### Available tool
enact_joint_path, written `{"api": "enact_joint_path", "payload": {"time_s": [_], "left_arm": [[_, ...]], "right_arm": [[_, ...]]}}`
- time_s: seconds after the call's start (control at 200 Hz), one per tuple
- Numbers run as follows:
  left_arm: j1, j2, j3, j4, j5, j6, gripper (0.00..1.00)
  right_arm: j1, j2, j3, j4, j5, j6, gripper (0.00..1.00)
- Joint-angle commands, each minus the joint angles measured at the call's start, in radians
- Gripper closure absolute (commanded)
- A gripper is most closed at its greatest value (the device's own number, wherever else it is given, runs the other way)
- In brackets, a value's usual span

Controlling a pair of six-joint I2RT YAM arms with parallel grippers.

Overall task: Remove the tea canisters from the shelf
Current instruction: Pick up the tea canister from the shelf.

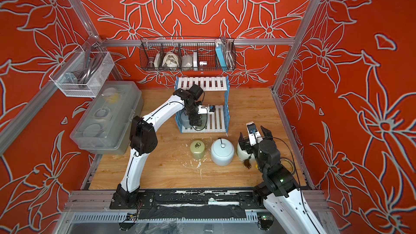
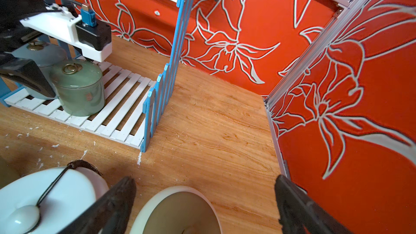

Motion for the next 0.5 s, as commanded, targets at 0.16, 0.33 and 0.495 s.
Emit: {"api": "enact_joint_path", "payload": {"time_s": [0.16, 0.33, 0.495], "left_arm": [[-0.004, 0.061, 0.02, -0.051, 0.008, -0.017, 0.04], [-0.005, 0.072, 0.017, -0.064, 0.022, -0.027, 0.05], [-0.006, 0.079, 0.014, -0.069, 0.019, -0.033, 0.07]], "right_arm": [[-0.005, -0.016, -0.011, 0.023, 0.007, -0.001, 0.01], [-0.005, -0.016, -0.013, 0.026, 0.017, -0.003, 0.01], [-0.005, -0.02, -0.013, 0.02, 0.023, -0.002, 0.01]]}}
